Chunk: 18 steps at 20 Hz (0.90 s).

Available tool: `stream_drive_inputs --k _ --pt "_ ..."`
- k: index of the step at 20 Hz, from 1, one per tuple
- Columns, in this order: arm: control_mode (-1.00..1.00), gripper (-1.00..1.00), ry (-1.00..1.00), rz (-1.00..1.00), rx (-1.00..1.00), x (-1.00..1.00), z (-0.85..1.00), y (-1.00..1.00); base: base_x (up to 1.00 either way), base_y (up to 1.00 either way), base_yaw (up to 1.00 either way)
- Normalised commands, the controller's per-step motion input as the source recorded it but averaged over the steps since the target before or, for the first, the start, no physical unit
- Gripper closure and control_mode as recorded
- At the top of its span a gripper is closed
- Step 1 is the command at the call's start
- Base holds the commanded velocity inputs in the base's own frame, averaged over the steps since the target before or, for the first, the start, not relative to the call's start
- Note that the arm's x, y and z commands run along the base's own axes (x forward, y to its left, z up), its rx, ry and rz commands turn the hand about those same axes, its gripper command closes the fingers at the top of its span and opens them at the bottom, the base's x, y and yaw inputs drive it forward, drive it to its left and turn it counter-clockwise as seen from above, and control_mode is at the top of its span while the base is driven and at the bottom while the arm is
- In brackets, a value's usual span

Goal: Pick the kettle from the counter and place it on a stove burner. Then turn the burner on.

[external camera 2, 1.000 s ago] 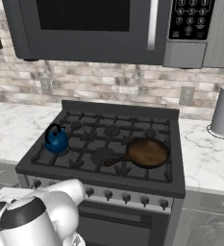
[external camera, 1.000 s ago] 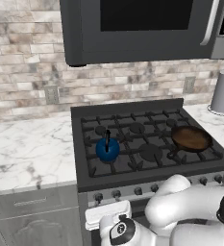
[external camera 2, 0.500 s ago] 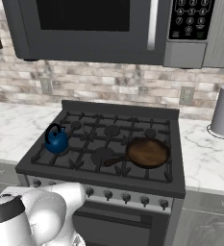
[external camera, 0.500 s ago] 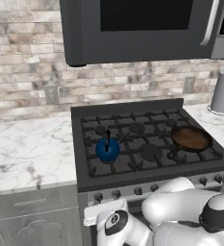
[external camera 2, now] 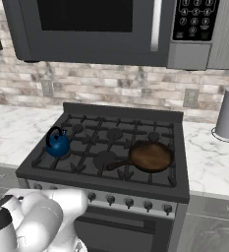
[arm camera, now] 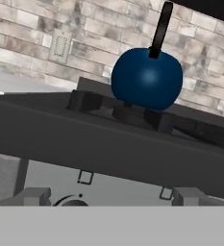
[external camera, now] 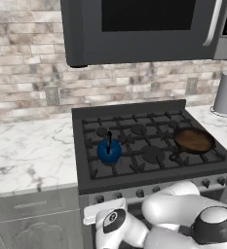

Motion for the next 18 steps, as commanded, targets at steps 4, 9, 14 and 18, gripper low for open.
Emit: stream_drive_inputs --k 4,9,14,18 --pt "-1.0 -1.0 0.0 0.0 0.0 0.13 -0.29 -0.09 0.0 0.0 0.0" --pt "-1.0 -1.0 0.01 0.0 -0.01 0.05 -0.35 -0.07 0.0 0.0 0.0" --pt "-1.0 -1.0 0.0 0.0 -0.02 0.11 -0.2 0.0 0.0 0.0 0.0" --pt "-1.0 -1.0 0.0 0.0 -0.02 0.24 -0.2 0.0 0.0 0.0 0.0"
